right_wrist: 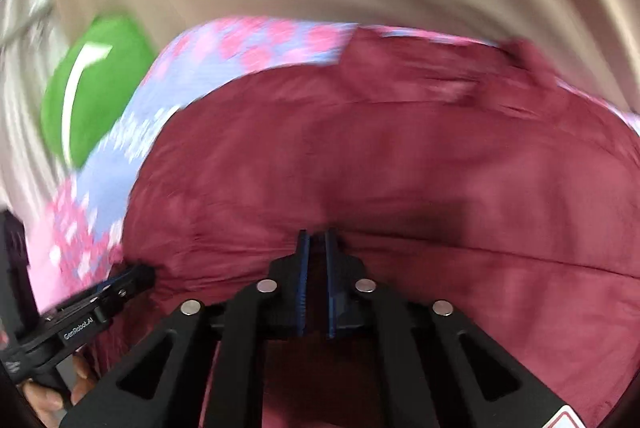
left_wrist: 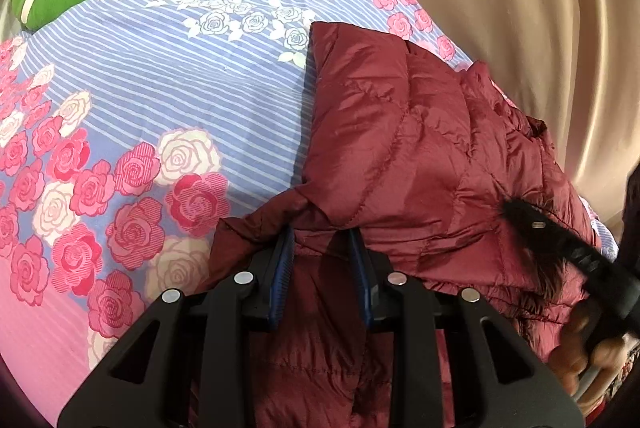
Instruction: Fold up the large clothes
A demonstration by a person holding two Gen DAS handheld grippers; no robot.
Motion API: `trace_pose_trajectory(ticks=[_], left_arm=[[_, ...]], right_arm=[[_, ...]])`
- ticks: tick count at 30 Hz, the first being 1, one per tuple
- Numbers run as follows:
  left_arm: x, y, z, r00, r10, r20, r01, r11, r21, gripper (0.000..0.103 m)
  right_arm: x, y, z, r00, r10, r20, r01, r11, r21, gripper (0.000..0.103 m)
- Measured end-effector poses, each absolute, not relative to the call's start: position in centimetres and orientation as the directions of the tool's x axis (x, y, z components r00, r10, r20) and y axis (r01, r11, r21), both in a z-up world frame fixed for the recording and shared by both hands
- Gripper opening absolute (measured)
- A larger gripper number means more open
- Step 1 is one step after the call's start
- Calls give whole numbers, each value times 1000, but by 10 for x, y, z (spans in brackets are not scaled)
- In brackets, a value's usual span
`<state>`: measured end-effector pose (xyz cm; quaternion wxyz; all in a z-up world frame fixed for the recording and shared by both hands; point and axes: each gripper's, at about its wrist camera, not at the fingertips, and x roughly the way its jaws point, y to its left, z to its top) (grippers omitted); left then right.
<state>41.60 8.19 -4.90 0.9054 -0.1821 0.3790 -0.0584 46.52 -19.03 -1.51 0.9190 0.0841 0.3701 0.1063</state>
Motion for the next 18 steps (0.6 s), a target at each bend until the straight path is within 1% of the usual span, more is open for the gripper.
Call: trace_pose_trajectory(ticks=[1, 3, 4, 5, 6, 7, 8, 9, 10, 11, 12, 14, 15, 16, 17, 18], left_arm=[[416, 82, -49, 706, -242, -665, -32, 928, -372, 27], [414, 83, -46, 707, -230, -669, -36, 933, -359, 27], [412, 83, -43, 710, -216, -670, -38, 939, -343, 27], [409, 83, -36, 717, -197, -669, -34, 948, -315, 27], [405, 83, -28, 728, -189, -660, -23, 954, -298, 27], [401, 83, -20, 738, -195, -646, -9, 954, -299, 28], [398, 83, -9, 751, -210, -626, 11, 952, -307, 32], [395, 81, 3, 761, -225, -608, 28, 948, -316, 43], [395, 79, 9, 765, -234, -601, 36, 946, -322, 51], [397, 73, 18, 763, -254, -595, 52, 941, -335, 63], [401, 66, 24, 755, -273, -596, 69, 937, -343, 64], [416, 47, 28, 731, -298, -614, 102, 938, -332, 64], [422, 39, 27, 725, -288, -626, 106, 944, -312, 64], [434, 29, 22, 720, -242, -650, 88, 961, -260, 63], [441, 24, 17, 716, -213, -665, 80, 971, -225, 54], [448, 21, 12, 710, -181, -680, 66, 979, -191, 43]], right_arm=[[459, -209, -11, 715, 249, -653, -104, 962, 252, 3], [438, -247, 0, 749, 185, -636, -33, 969, 243, 13], [421, -272, 7, 771, 130, -624, 16, 975, 223, 14], [410, -288, 11, 782, 105, -615, 40, 975, 217, 19], [397, -305, 14, 794, 68, -605, 74, 976, 206, 28], [383, -324, 19, 805, 21, -593, 114, 975, 190, 32], [367, -345, 22, 815, -36, -579, 163, 972, 170, 41], [358, -359, 23, 817, -64, -573, 192, 967, 165, 48], [352, -372, 23, 815, -79, -574, 214, 962, 171, 52], [348, -386, 20, 807, -80, -585, 235, 953, 193, 53], [349, -395, 17, 797, -64, -600, 239, 947, 216, 53], [356, -400, 11, 783, -28, -622, 228, 943, 244, 53], [366, -400, 5, 767, -4, -642, 216, 943, 253, 53], [375, -397, 0, 751, -7, -660, 225, 943, 246, 53], [383, -393, -5, 735, -24, -677, 241, 944, 228, 51], [386, -387, -5, 730, -31, -682, 241, 946, 216, 28]])
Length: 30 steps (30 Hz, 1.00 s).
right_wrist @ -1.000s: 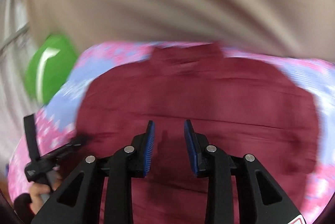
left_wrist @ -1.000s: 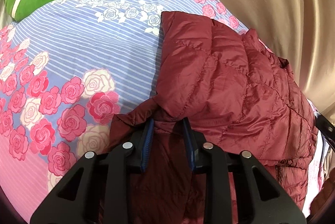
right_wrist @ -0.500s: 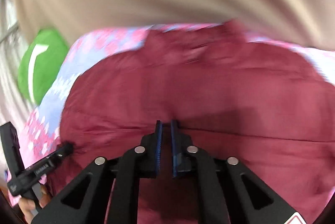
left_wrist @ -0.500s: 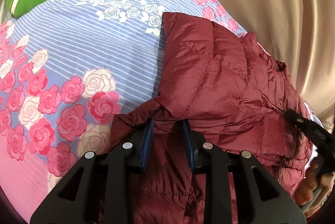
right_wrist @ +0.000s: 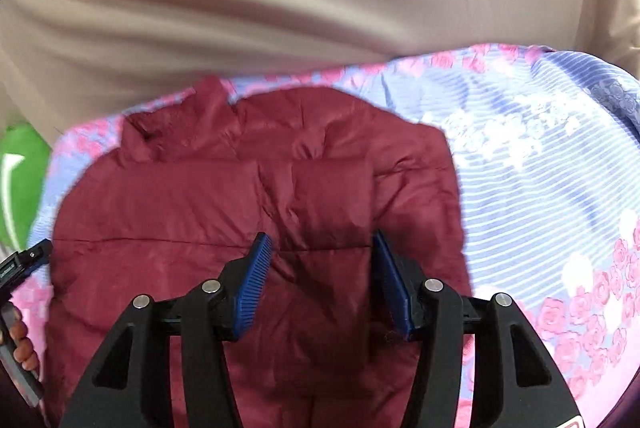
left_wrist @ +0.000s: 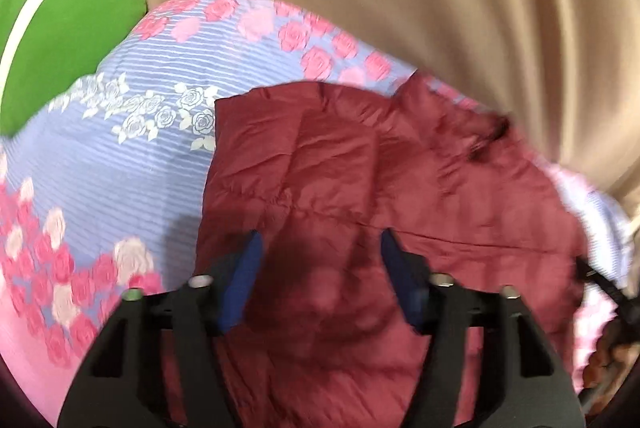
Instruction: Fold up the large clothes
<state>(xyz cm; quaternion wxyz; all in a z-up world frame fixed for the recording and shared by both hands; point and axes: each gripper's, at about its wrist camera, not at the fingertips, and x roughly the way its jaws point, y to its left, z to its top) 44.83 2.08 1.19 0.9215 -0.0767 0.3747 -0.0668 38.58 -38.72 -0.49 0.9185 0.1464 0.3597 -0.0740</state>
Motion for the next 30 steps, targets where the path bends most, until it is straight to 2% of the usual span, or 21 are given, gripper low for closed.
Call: trace_pose_trajectory(ticks=[1, 2, 3, 5, 7, 10, 13, 15, 17, 18, 20, 23, 26, 30], left_arm=[[457, 21, 4, 698, -145, -701, 44, 986, -160, 39], [464, 24, -4, 686, -119, -718, 23, 990, -143, 27], [469, 28, -9, 680, -102, -726, 5, 991, -134, 21], [475, 38, -19, 674, -71, -736, -17, 994, -112, 16], [474, 42, -24, 687, -67, -724, -10, 995, -102, 15], [470, 39, -26, 702, -53, -711, -2, 997, -76, 15], [465, 33, -29, 718, -17, -696, -1, 1000, -26, 16], [463, 33, -30, 724, -16, -689, 0, 1000, -23, 16], [461, 35, -31, 728, -20, -685, 0, 1000, -30, 15], [461, 35, -32, 730, -20, -683, -1, 1000, -31, 15], [460, 33, -33, 732, -14, -681, -1, 1000, -22, 15], [462, 26, -34, 733, -11, -680, -1, 1000, -18, 15], [462, 27, -35, 734, -34, -678, 2, 999, -48, 15], [462, 35, -35, 733, -65, -677, 8, 996, -87, 15]], right_arm=[[391, -380, -5, 730, -26, -683, 226, 952, 205, 13], [393, -373, 0, 740, -6, -673, 198, 958, 208, 7], [389, -366, 10, 773, 28, -633, 157, 960, 234, 6], [376, -355, 30, 844, 58, -533, 84, 968, 238, 5], [374, -358, 31, 861, 21, -508, 99, 973, 208, 5], [411, -383, -23, 729, -2, -685, 192, 960, 201, 4], [405, -388, -29, 740, 7, -672, 199, 953, 229, 5], [393, -386, -15, 749, -57, -660, 252, 946, 205, 14], [375, -381, 3, 782, -139, -608, 307, 934, 182, 23], [368, -375, 12, 798, -149, -584, 303, 937, 176, 23], [366, -355, 21, 819, -53, -572, 199, 960, 196, 23], [378, -313, 10, 780, 100, -618, 23, 982, 188, 22], [393, -302, -20, 737, -2, -676, 58, 996, 61, 15], [383, -356, -29, 740, -8, -672, 154, 975, 158, 12]])
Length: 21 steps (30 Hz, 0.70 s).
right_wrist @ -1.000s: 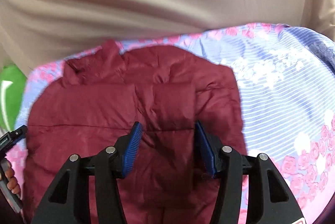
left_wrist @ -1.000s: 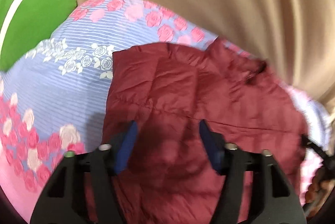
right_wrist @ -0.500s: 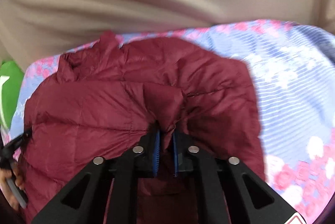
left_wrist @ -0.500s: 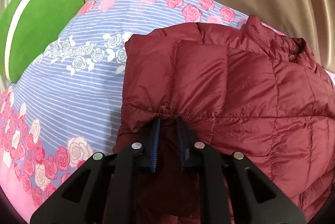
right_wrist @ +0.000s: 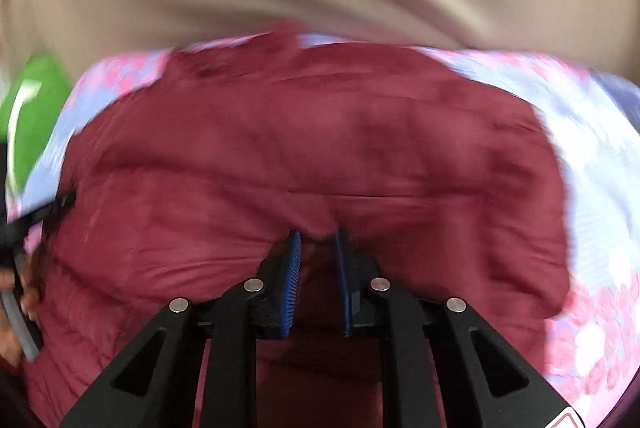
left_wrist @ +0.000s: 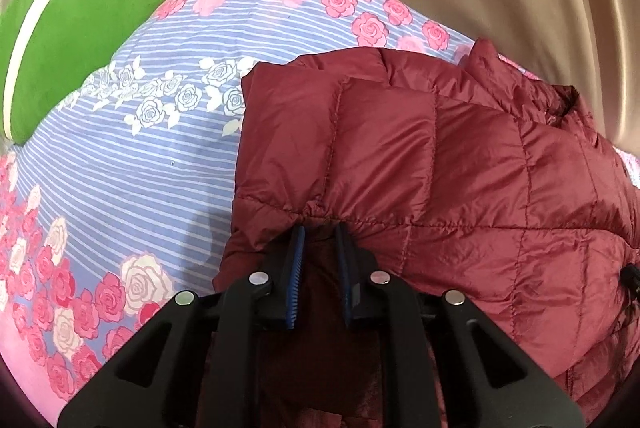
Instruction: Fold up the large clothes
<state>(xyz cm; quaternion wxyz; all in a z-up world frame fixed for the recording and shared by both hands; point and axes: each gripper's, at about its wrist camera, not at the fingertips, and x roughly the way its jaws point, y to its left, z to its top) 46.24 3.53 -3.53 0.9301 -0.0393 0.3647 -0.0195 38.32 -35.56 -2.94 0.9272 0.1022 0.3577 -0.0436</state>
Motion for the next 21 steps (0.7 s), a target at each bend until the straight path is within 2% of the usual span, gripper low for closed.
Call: trace_pose_trajectory(ticks=[2, 4, 6, 8, 11, 14, 17, 19, 21], left_arm=[[463, 34, -35, 733, -66, -677, 8, 996, -88, 15], [463, 32, -34, 733, -58, -677, 7, 997, -79, 15], [463, 30, -34, 734, -53, -677, 6, 997, -72, 15], [463, 29, -35, 734, -43, -678, 4, 998, -60, 15], [463, 26, -34, 734, -31, -679, 2, 999, -43, 15], [464, 26, -34, 734, -31, -679, 3, 999, -43, 15], [464, 26, -34, 735, -46, -677, 4, 998, -62, 15], [464, 27, -34, 735, -51, -676, 5, 998, -69, 15], [463, 28, -35, 734, -47, -677, 8, 998, -60, 15]], right_arm=[[371, -395, -29, 736, -32, -676, 230, 951, 206, 8], [355, -428, -29, 717, -101, -689, 324, 925, 201, 9], [337, -440, -24, 722, -109, -683, 358, 904, 235, 21], [326, -445, -17, 750, -69, -658, 328, 902, 280, 26], [335, -426, -9, 771, -33, -636, 269, 922, 278, 42], [366, -406, -24, 721, 37, -692, 208, 941, 266, 43], [374, -389, -26, 716, 8, -698, 205, 953, 221, 1], [357, -388, -7, 781, -17, -624, 202, 953, 227, 1], [352, -392, -3, 795, -34, -606, 212, 951, 226, 0]])
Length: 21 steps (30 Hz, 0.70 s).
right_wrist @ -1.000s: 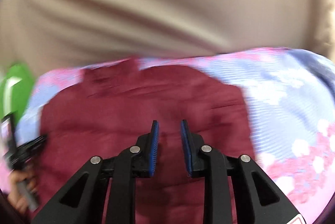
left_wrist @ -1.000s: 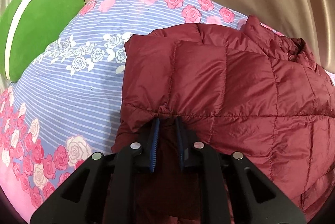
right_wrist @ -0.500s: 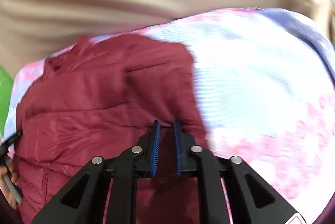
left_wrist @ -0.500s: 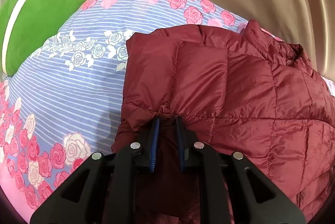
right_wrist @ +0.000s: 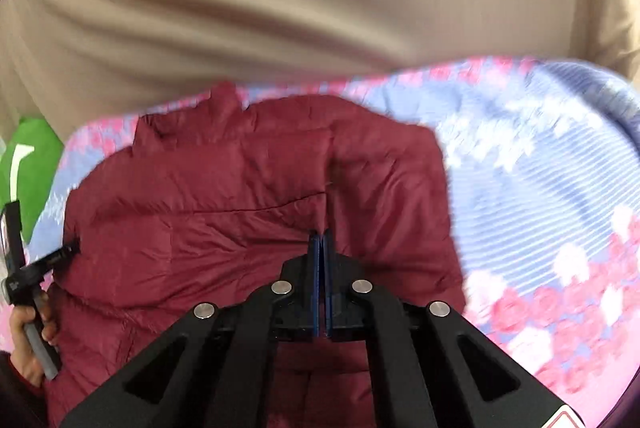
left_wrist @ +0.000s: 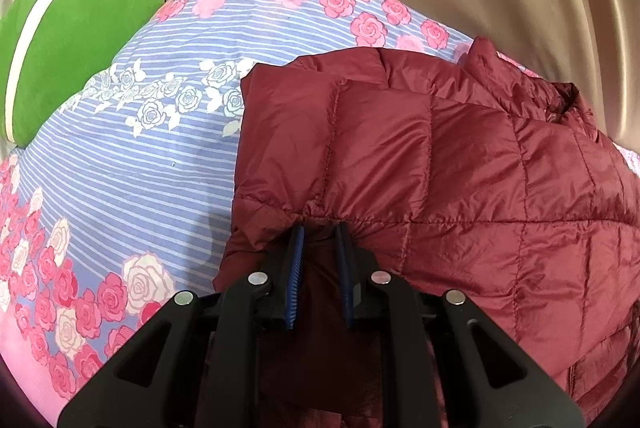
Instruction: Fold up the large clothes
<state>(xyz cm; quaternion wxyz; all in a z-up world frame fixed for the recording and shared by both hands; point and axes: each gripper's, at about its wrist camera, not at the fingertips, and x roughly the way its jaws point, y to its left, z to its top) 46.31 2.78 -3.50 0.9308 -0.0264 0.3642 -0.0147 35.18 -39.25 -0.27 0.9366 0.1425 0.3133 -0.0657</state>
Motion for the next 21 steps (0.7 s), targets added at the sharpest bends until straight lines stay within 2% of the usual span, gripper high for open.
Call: trace_pose_trajectory(ticks=[3, 7, 8, 10, 11, 12, 13, 14, 15, 18, 21], left_arm=[[464, 22, -35, 732, -23, -681, 6, 1000, -27, 16], [466, 19, -34, 734, -28, -678, 8, 999, -34, 16], [463, 20, -32, 736, -31, -676, 10, 999, -35, 19], [444, 26, -24, 739, -39, -672, 15, 999, -42, 35], [424, 32, -17, 746, -80, -661, 42, 996, -73, 55], [407, 38, -11, 753, -87, -653, 48, 996, -78, 78], [385, 46, -4, 764, -85, -640, 49, 996, -74, 86], [369, 53, -1, 769, -89, -633, 55, 996, -73, 91], [345, 64, 3, 768, -103, -632, 73, 995, -73, 91], [288, 101, 3, 717, -147, -681, 107, 989, -101, 91], [228, 143, -18, 621, -263, -739, 122, 963, -241, 91]], right_arm=[[374, -400, -38, 691, -93, -717, 292, 943, 160, 0], [372, -398, -40, 673, -76, -735, 303, 936, 180, 0], [362, -399, -34, 675, -58, -735, 310, 927, 211, 0], [331, -397, -17, 692, -63, -720, 317, 922, 224, 3], [317, -397, -9, 701, -73, -710, 310, 927, 211, 10], [293, -394, 0, 712, -92, -696, 300, 936, 184, 23], [264, -391, 6, 722, -110, -683, 293, 943, 157, 33], [238, -390, 9, 729, -121, -674, 286, 948, 140, 51], [211, -390, 9, 733, -126, -669, 278, 952, 125, 57], [124, -392, -2, 720, -110, -685, 252, 962, 110, 63], [49, -398, -26, 699, -51, -713, 260, 947, 188, 67]])
